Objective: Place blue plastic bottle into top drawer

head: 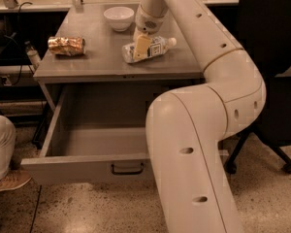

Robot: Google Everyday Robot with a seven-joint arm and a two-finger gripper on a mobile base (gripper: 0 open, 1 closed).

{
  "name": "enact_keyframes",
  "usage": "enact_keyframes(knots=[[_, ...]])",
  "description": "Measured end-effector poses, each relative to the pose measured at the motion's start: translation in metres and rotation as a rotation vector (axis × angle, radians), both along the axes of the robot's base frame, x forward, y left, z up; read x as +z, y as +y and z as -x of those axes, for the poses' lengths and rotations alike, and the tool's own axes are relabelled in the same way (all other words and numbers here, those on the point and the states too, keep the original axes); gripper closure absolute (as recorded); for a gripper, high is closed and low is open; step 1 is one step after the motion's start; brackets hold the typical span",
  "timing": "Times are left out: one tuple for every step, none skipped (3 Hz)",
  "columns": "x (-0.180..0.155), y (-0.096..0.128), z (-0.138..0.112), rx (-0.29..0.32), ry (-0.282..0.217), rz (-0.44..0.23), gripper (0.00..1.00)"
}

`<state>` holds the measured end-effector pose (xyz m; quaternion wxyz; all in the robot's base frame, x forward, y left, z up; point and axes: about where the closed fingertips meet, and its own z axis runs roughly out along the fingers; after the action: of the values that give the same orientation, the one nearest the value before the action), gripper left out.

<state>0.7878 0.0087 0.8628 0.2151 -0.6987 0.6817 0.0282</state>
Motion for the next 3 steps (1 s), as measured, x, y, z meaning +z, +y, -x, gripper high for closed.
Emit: enact_keyframes(knots=[[0.0029, 0.0010, 0.0004, -0.003, 0.004, -0.019, 0.72], [0.0076, 0.0015, 0.0012, -0.005, 0.000, -0.032, 0.95], [0.0102, 0.0036, 0.0030, 0.000, 0.001, -0.039, 1.00]])
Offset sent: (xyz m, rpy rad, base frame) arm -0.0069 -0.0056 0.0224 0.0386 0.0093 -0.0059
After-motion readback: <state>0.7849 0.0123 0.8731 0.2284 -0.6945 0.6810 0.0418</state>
